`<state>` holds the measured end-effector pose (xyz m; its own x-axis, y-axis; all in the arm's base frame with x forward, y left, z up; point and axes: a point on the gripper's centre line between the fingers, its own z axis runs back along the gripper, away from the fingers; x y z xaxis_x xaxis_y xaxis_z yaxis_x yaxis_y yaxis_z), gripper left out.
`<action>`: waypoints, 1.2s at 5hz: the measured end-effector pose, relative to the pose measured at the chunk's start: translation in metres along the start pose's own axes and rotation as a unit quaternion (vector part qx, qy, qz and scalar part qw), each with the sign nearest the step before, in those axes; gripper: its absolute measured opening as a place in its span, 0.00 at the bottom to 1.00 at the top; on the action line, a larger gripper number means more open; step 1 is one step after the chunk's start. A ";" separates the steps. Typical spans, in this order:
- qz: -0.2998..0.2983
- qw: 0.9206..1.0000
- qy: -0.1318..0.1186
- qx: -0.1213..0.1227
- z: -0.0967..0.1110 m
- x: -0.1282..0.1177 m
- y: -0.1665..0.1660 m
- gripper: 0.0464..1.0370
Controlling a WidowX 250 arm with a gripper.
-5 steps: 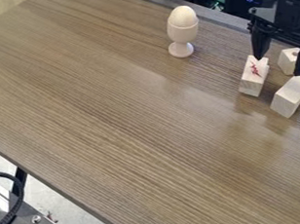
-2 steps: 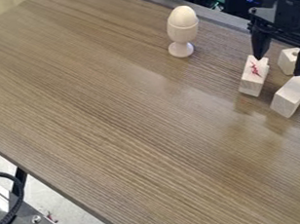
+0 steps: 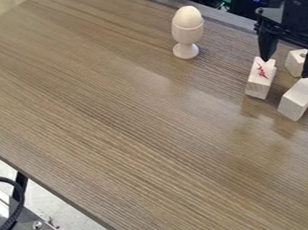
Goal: Put the block with hole in left side of the arch
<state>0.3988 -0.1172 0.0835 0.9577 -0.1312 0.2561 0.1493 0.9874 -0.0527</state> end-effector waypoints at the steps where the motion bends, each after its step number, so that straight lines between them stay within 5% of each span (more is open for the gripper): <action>1: 0.001 1.000 0.001 -0.001 0.000 0.000 0.000 0.96; 2: 0.062 0.997 -0.044 -0.007 0.010 0.041 0.018 0.96; 4: 0.173 0.982 -0.075 0.004 0.011 0.072 0.089 0.96; 6: 0.209 0.977 -0.046 -0.005 -0.002 0.050 0.084 0.96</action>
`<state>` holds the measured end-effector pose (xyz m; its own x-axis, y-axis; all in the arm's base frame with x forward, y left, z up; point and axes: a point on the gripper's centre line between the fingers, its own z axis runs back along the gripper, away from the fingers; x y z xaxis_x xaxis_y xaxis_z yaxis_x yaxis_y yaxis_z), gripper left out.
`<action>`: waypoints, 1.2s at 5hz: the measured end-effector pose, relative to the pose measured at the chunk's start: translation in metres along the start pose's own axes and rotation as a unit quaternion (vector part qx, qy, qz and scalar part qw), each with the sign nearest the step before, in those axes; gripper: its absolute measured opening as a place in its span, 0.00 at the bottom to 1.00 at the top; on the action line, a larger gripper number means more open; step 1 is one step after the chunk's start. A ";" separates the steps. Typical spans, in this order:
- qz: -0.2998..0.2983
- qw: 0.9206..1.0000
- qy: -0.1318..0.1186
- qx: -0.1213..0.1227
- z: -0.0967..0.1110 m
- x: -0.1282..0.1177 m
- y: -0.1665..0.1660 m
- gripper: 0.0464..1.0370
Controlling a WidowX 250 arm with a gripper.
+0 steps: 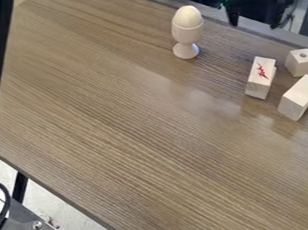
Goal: Put the block with hole in left side of the arch
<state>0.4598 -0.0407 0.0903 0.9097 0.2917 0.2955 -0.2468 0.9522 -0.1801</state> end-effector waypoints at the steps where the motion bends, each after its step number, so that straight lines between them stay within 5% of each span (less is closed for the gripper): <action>1: -0.004 1.000 0.019 -0.005 0.004 -0.013 -0.007 0.96; 4: -0.062 0.995 0.070 -0.035 -0.003 -0.048 -0.043 0.96; 5: -0.077 0.993 0.090 -0.027 -0.011 -0.051 -0.050 0.96; 6: -0.081 0.989 0.121 0.008 -0.029 -0.052 -0.041 0.96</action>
<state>0.4327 -0.0973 0.0549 0.9906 0.1066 0.0856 -0.0947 0.9866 -0.1330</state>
